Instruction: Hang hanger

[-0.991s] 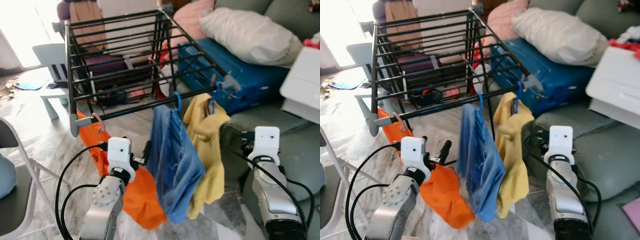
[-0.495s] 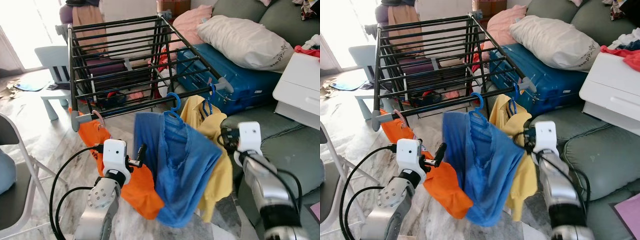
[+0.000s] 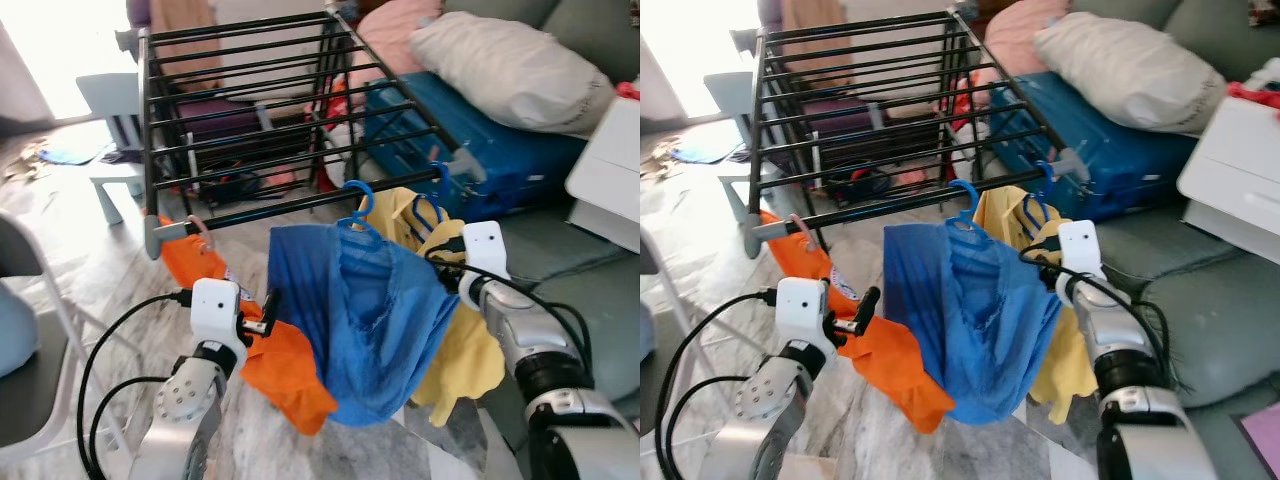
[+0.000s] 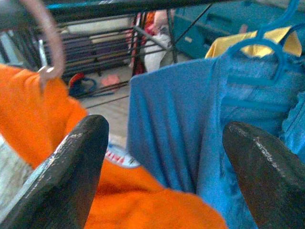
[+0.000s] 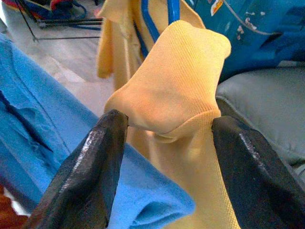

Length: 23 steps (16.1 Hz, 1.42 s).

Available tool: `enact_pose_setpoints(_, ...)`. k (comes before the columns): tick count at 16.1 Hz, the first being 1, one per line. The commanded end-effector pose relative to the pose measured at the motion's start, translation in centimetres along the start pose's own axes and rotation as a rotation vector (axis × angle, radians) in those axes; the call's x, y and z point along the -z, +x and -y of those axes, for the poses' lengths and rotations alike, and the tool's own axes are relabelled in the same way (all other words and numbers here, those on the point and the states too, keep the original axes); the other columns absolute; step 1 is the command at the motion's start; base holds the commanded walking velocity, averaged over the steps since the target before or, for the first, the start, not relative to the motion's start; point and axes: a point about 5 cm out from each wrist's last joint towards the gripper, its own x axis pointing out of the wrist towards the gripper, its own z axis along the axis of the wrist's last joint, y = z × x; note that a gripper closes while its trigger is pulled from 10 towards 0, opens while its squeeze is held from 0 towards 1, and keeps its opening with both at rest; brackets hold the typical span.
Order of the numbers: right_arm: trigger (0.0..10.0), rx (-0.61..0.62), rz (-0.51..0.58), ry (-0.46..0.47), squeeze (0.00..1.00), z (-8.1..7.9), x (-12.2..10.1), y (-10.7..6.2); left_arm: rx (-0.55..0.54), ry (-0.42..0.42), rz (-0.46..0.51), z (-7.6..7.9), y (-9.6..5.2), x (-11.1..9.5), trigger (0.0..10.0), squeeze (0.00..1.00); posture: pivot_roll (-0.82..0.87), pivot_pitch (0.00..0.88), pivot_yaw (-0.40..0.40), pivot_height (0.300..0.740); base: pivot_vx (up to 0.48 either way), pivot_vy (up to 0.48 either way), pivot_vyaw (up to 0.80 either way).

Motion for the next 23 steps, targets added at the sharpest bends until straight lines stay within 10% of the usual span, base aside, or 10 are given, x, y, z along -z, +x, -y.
enact_pose_setpoints(1, 10.0, 0.017, 0.032, -0.033, 0.00, 0.6, -1.1, 0.2, 0.001, 0.015, 0.002, -0.4, -0.4, -0.5, 10.0, 0.00, -0.04, 0.069, 0.060, 0.740, 0.000, 0.000, 0.00)
enact_pose_setpoints(12, 10.0, 0.149, -0.023, -0.088, 0.00, 5.7, 0.9, -0.6, 0.016, 0.042, -0.053, -1.0, -1.4, -0.8, 10.0, 0.00, 0.00, 0.095, 0.097, 0.740, 0.000, 0.000, 0.00)
enact_pose_setpoints(23, 10.0, -0.020, -0.012, -0.209, 0.00, 4.9, -1.1, -0.1, 0.037, 0.039, -0.076, -0.9, -1.3, -0.6, 10.0, 0.00, 0.01, 0.083, 0.096, 0.740, 0.000, 0.000, 0.00)
